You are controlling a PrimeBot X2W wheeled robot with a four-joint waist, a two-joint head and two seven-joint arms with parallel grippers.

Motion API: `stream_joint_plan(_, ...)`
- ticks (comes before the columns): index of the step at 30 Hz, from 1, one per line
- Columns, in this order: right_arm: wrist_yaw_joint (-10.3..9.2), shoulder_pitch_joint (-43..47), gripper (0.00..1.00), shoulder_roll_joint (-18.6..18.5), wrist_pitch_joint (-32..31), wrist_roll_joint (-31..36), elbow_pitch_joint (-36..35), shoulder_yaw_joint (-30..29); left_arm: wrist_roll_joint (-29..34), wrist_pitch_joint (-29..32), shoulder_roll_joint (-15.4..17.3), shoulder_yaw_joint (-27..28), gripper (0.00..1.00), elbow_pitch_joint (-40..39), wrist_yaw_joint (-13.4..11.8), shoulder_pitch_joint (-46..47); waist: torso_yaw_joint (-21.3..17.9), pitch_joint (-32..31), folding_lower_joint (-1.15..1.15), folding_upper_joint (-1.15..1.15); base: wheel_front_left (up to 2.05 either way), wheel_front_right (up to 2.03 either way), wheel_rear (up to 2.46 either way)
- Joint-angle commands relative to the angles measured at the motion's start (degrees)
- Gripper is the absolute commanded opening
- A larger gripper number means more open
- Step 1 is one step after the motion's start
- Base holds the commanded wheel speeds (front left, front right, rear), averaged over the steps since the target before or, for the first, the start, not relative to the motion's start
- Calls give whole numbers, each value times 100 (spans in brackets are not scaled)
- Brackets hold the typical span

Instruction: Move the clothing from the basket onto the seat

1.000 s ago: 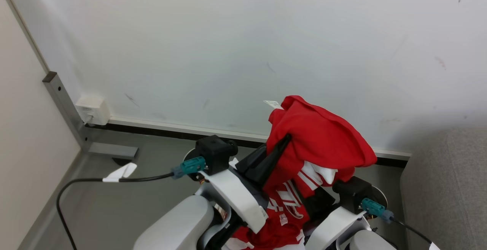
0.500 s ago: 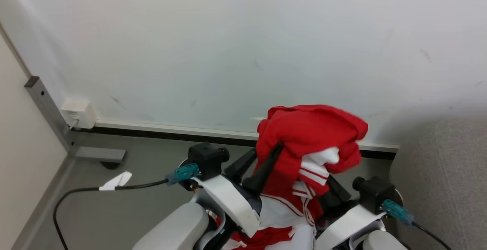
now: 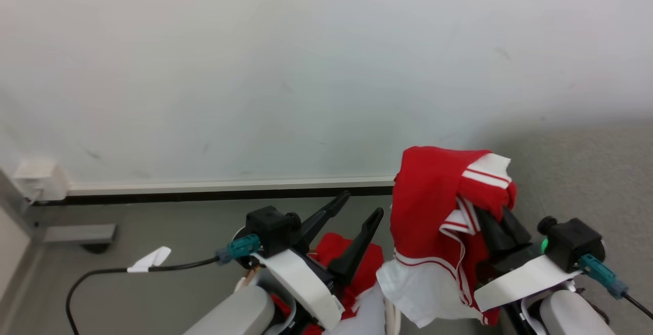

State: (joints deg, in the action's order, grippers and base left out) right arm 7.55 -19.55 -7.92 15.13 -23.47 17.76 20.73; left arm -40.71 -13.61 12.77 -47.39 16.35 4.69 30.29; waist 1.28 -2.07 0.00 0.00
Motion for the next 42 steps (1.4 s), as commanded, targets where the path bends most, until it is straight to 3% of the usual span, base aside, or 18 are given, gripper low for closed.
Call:
stream_joint_plan(1,-12,91,0,-72,3,53,-65,-65,50,-40,30,-19,100,-12,7,-77,-259,53,0,0,0,0,0)
stream_joint_plan(13,-12,334,0,-392,3,281,-698,-727,353,-145,79,-10,100,-108,76,-167,-1559,214,0,0,0,0,0)
stream_joint_plan(24,-12,571,0,-344,3,267,-1031,-1004,778,-151,50,109,100,-151,136,-295,-2483,356,0,0,0,0,0)
stream_joint_plan(34,-12,397,0,-360,3,111,-1106,-1033,954,-153,-8,158,100,-98,223,-313,-2631,574,0,0,0,0,0)
stream_joint_plan(42,-12,-529,0,-438,2,-203,-1064,-1224,1000,-97,328,95,100,-320,267,24,-2339,1479,0,0,0,0,0)
